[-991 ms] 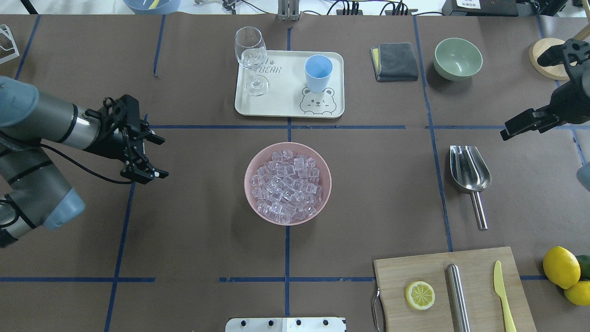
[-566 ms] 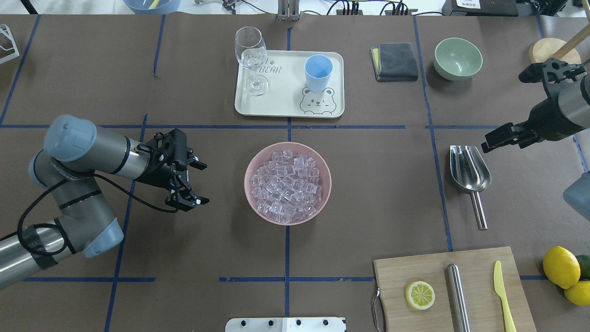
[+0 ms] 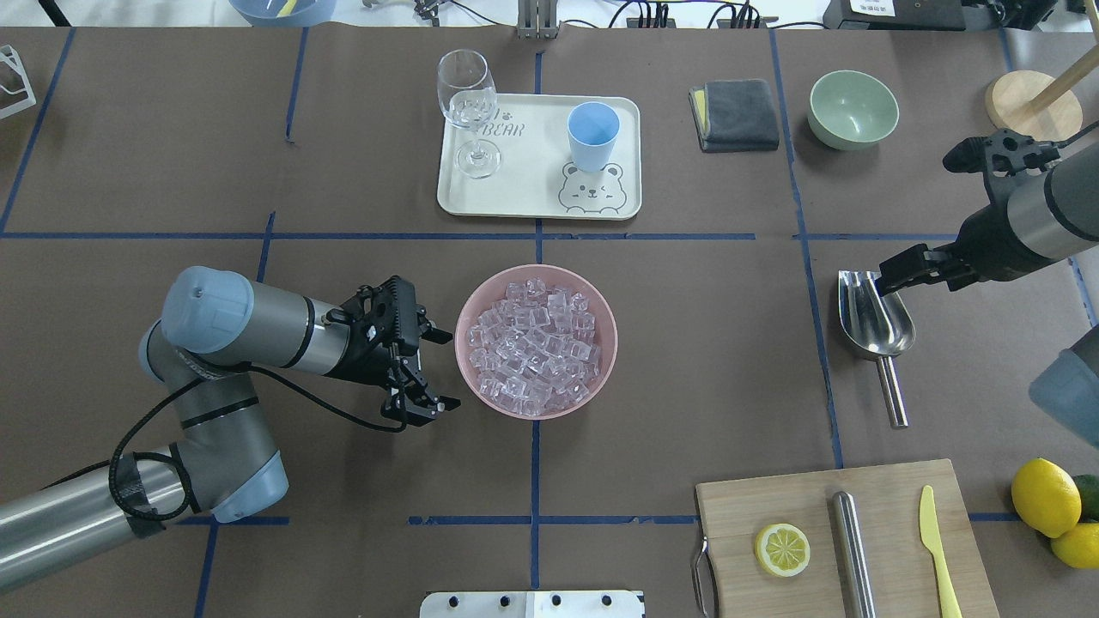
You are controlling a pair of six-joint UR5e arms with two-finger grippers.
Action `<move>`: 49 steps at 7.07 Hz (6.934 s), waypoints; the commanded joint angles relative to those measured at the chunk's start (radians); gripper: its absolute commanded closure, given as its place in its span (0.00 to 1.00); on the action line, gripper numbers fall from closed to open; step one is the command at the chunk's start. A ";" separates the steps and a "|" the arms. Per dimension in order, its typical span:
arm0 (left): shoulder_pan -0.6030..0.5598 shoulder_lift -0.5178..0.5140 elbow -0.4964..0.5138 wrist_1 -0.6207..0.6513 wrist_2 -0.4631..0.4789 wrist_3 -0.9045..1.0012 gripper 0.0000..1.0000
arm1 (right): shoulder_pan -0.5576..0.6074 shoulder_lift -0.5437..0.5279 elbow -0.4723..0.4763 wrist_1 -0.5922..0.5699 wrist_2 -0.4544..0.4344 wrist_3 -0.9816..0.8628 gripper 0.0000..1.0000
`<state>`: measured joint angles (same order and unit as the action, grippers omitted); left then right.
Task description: Put ice in cup with scoop
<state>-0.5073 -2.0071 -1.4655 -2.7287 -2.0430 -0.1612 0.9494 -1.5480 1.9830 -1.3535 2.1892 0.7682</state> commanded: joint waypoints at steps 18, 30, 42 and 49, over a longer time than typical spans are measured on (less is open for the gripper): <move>0.015 -0.021 0.016 -0.009 0.037 -0.004 0.01 | -0.314 -0.118 -0.012 0.019 -0.192 0.124 1.00; 0.012 -0.018 0.016 -0.017 0.050 -0.004 0.01 | -0.328 0.378 0.283 -0.796 -0.288 -0.748 1.00; 0.012 -0.016 0.019 -0.026 0.052 -0.008 0.01 | -0.509 0.991 -0.209 -1.455 -0.440 -0.728 1.00; 0.010 -0.015 0.020 -0.032 0.052 -0.011 0.01 | -0.529 1.071 -0.420 -1.380 -0.486 -0.725 1.00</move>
<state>-0.4959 -2.0229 -1.4458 -2.7612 -1.9911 -0.1718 0.4204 -0.4896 1.5941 -2.7681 1.7039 0.0416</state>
